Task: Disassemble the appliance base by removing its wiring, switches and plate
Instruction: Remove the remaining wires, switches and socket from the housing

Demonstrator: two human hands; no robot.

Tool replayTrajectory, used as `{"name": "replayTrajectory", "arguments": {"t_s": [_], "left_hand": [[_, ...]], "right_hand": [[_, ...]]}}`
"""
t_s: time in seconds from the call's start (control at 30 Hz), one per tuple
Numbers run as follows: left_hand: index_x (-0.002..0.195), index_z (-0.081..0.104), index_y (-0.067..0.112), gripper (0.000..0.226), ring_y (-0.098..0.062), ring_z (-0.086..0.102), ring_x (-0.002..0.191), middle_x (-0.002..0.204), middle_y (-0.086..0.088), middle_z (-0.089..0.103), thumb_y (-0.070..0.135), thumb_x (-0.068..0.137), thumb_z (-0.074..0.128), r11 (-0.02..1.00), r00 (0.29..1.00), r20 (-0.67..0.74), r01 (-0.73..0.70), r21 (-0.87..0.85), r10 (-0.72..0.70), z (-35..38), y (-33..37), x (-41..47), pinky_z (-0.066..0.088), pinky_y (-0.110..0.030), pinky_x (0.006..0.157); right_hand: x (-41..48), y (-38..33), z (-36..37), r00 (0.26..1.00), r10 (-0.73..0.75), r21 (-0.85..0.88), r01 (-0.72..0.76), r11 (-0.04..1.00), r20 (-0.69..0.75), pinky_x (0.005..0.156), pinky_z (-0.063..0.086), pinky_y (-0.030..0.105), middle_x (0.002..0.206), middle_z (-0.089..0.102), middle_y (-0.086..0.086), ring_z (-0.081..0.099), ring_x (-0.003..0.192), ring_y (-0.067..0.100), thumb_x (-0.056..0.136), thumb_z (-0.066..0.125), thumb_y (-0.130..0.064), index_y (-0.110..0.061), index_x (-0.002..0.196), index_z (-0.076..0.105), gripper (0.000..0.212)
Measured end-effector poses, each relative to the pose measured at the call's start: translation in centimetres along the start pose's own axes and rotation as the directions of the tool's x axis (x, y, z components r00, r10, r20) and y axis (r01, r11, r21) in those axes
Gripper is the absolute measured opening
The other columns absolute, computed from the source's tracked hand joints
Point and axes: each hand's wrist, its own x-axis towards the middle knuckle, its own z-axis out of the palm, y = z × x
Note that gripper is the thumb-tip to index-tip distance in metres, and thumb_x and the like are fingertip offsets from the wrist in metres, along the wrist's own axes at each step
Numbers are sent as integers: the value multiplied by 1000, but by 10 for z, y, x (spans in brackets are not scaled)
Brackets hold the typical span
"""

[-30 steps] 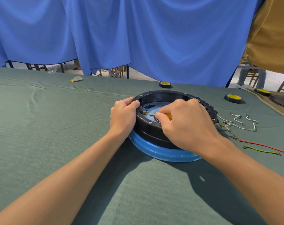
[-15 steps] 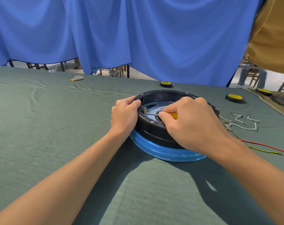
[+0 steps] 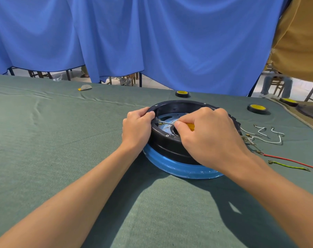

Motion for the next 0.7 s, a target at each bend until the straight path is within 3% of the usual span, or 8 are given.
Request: {"name": "replayTrajectory", "arguments": {"t_s": [0.1,0.27,0.53,0.7], "left_hand": [[54,65,55,49,-14,65,76,64,15,69,22,89,54,1000,1000,7,1,-1,-1,0,-1,0,54,-43,81],[58,67,53,30,-20,67,86,71,11,72,35,75,51,1000,1000,15,8,-8,-7,0,2,-2,52,-47,86],[53,61,62,53,-9,63,86,61,30,64,23,89,55,999,1000,-7,-9,36,10,-1,2,-1,50,-40,87],[56,64,59,49,-13,65,85,68,20,69,24,89,55,999,1000,-9,-20,26,20,0,-1,1,52,-41,85]], "right_hand": [[0,-2,0,1000,5,-13,-4,1000,13,50,34,34,45,35,-1,36,49,19,92,51,-31,-13,55,53,42],[1,-5,3,998,0,-99,6,995,59,57,30,32,52,28,4,29,55,31,92,47,-32,-17,56,27,45],[0,-2,2,1000,-8,-68,9,998,18,54,29,32,50,32,2,33,53,27,93,48,-33,-17,56,38,42],[-1,-4,3,999,-32,-55,33,998,32,56,36,33,49,33,1,33,53,26,94,47,-34,-18,55,36,44]]}}
